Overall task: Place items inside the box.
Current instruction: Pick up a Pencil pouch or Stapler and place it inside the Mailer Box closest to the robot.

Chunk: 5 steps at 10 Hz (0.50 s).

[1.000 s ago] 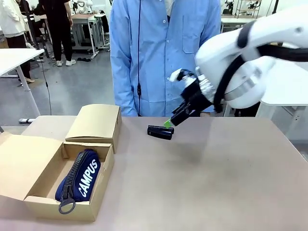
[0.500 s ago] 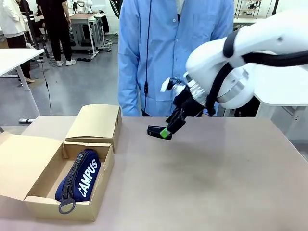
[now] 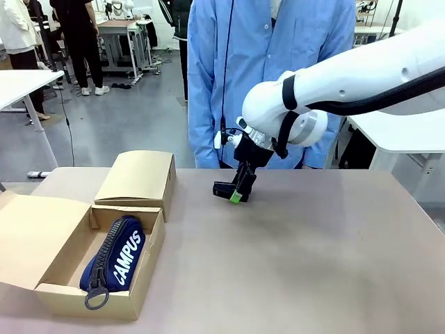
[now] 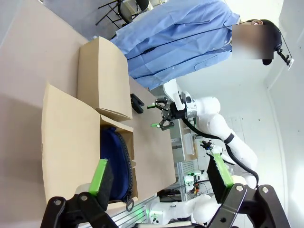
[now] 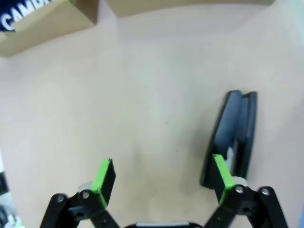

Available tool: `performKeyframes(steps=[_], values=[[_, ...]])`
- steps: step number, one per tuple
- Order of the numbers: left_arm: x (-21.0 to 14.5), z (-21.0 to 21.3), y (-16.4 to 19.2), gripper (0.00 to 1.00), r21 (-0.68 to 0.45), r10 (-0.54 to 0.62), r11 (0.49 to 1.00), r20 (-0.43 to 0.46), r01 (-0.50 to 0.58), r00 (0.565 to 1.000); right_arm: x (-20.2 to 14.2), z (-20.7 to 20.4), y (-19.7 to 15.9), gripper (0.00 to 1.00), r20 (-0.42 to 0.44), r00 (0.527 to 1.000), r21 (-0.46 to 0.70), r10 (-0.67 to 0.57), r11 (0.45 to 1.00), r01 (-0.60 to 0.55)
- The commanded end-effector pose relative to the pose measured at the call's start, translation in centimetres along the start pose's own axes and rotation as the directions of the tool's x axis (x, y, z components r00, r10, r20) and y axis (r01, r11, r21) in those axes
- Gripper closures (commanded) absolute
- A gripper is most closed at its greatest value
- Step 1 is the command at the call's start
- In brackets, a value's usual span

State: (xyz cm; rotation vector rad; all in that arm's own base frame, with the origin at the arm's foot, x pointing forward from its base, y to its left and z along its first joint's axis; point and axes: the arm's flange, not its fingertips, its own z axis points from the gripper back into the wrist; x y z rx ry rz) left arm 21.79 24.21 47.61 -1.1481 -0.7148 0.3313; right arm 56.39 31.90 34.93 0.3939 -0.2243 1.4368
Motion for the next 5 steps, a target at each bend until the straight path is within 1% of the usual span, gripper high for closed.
performKeyframes(steps=[1,2,3,4,5], values=[[0.0,0.0,-0.2,0.0,-0.027,-0.017,0.999,0.014,0.017,1.0,1.7,-0.2,-2.0,0.0,-0.064,0.998,0.049,0.011,0.999,-0.008],[0.0,0.0,-0.2,0.0,-0.027,-0.017,0.999,0.014,0.017,1.0,1.9,-0.8,-2.8,0.0,-0.087,0.996,0.026,-0.01,1.0,0.012],[0.0,0.0,-0.2,0.0,-0.027,-0.017,0.999,0.014,0.017,1.0,2.0,-1.2,-3.4,0.0,-0.104,0.994,-0.022,-0.021,1.0,0.019],[0.0,0.0,-0.2,0.0,-0.027,-0.017,0.999,0.014,0.017,1.0,2.2,-1.6,-4.0,0.0,-0.104,0.994,-0.093,-0.009,0.996,-0.001],[0.0,0.0,-0.2,0.0,-0.027,-0.017,0.999,0.014,0.017,1.0,2.1,-1.8,-4.5,0.0,-0.104,0.995,-0.133,-0.002,0.991,-0.012]])
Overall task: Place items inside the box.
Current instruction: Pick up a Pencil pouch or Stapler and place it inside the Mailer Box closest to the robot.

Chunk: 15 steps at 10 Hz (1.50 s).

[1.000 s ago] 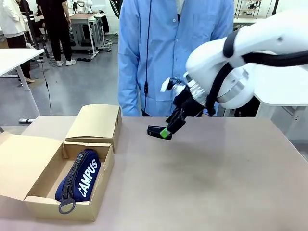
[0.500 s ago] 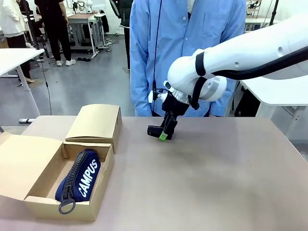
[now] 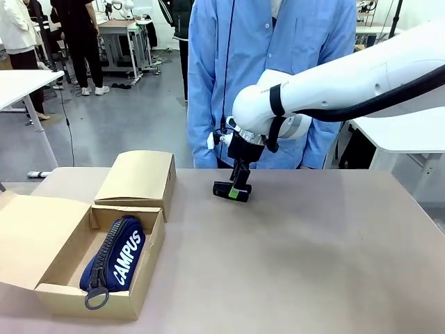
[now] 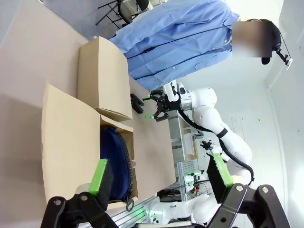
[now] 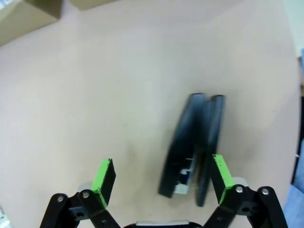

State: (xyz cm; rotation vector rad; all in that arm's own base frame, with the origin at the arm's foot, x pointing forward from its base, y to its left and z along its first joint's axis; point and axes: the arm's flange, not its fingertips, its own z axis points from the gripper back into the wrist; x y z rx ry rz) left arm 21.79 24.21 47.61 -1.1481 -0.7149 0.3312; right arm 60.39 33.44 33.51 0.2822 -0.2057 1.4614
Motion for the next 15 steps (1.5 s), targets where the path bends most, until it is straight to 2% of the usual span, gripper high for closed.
performKeyframes(steps=[1,4,10,11,12,13,14,15], values=[[0.0,0.0,-0.1,0.0,-0.027,-0.017,1.0,0.014,0.017,1.0,0.5,-0.8,-0.9,0.0,-0.041,0.998,-0.103,-0.042,0.994,0.037],[0.0,0.0,-0.1,0.0,-0.027,-0.017,1.0,0.014,0.017,1.0,0.0,-2.9,-1.7,0.0,-0.051,0.996,-0.096,-0.068,0.993,0.063],[0.0,0.0,-0.1,0.0,-0.027,-0.017,1.0,0.014,0.017,1.0,0.0,-4.1,-1.7,0.0,-0.052,0.994,-0.094,-0.095,0.991,0.09],[0.0,0.0,-0.1,0.0,-0.027,-0.017,1.0,0.014,0.017,1.0,0.1,-4.0,-1.6,0.6,-0.048,0.994,-0.092,-0.097,0.991,0.093],[0.0,0.0,-0.1,0.0,-0.027,-0.017,1.0,0.014,0.017,1.0,0.1,-4.0,-1.6,0.6,-0.045,0.994,-0.084,-0.095,0.992,0.091],[0.0,0.0,-0.1,0.0,-0.027,-0.017,1.0,0.014,0.017,1.0,0.2,-4.0,-1.5,1.0,-0.042,0.995,-0.084,-0.094,0.992,0.09],[0.0,0.0,-0.1,0.0,-0.027,-0.017,1.0,0.014,0.017,1.0,0.2,-4.0,-1.3,0.64,-0.039,0.995,-0.082,-0.092,0.993,0.088],[0.0,0.0,-0.1,0.0,-0.027,-0.017,1.0,0.014,0.017,1.0,0.2,-4.0,-1.3,1.0,-0.036,0.995,-0.08,-0.092,0.993,0.088]])
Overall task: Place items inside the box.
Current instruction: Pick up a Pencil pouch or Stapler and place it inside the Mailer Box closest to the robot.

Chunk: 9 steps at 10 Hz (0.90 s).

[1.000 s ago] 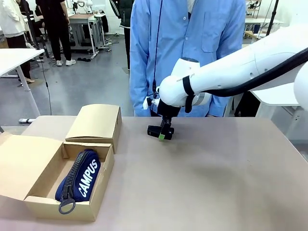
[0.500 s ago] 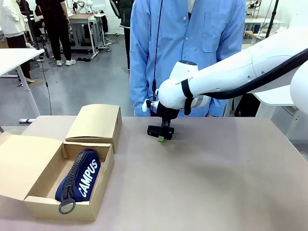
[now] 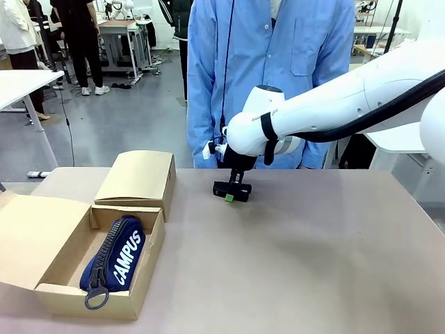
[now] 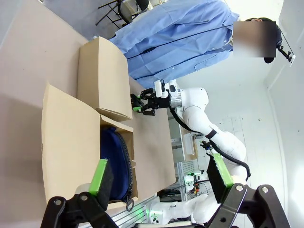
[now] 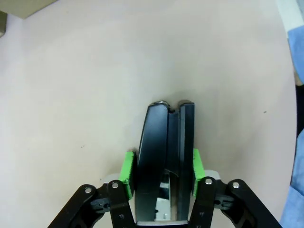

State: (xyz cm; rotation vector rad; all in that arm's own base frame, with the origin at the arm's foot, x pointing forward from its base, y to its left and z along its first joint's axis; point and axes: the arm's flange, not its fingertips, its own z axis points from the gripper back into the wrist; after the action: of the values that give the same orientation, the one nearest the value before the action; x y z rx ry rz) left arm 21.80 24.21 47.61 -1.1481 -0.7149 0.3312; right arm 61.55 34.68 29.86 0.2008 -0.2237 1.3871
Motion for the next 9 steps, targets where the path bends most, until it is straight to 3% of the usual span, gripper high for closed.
performKeyframes(steps=[1,5,6,8,9], values=[[0.0,0.0,-0.2,0.0,-0.027,-0.017,1.0,0.014,0.017,1.0,0.0,-0.2,0.1,1.0,-0.014,1.0,0.004,-0.022,1.0,0.022],[0.0,0.0,-0.2,0.0,-0.027,-0.017,1.0,0.014,0.017,1.0,0.3,0.4,1.0,1.0,-0.029,0.998,0.023,-0.051,0.998,0.052],[0.0,0.0,-0.2,0.0,-0.027,-0.017,1.0,0.014,0.017,1.0,0.4,1.4,1.9,1.0,-0.05,0.992,0.021,-0.114,0.993,0.115],[0.0,0.0,-0.2,0.0,-0.027,-0.017,1.0,0.014,0.017,1.0,1.7,6.8,7.4,1.0,-0.014,0.958,0.072,-0.285,0.956,0.285],[0.0,0.0,-0.2,0.0,-0.027,-0.017,1.0,0.014,0.017,1.0,1.9,9.6,10.8,1.0,-0.018,0.952,-0.002,-0.307,0.952,0.307]])
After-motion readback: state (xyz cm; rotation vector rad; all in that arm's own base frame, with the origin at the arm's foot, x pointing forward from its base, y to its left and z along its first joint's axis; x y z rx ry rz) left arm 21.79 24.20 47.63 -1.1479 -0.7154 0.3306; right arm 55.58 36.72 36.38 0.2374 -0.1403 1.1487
